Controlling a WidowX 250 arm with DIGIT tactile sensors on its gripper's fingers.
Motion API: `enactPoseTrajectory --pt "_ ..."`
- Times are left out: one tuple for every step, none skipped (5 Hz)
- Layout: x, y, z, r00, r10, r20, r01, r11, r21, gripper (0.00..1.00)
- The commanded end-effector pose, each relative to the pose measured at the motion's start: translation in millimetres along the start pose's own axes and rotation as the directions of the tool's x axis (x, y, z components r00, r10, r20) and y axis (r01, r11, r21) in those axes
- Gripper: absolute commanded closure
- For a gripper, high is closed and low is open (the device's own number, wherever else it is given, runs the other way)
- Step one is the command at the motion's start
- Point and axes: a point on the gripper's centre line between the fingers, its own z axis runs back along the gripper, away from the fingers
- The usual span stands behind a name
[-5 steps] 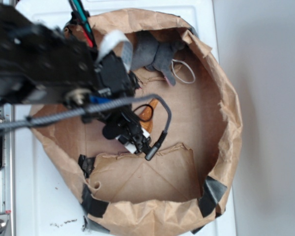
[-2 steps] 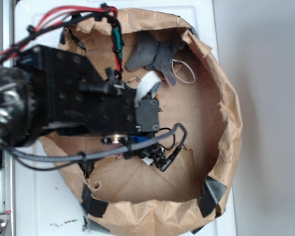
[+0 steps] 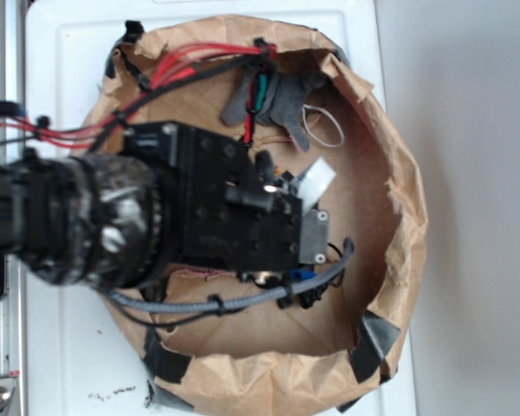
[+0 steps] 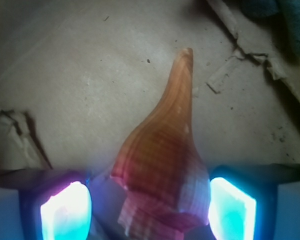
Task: Grab the shell.
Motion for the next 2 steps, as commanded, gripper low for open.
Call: enactPoseTrajectory --pt "18.1 -1.9 19.0 0.999 -0.019 0.025 0.021 0.998 -0.065 1.0" --pt "23.5 0.3 31.0 1.0 -0.022 0.007 0.023 0.995 -0.096 1.0"
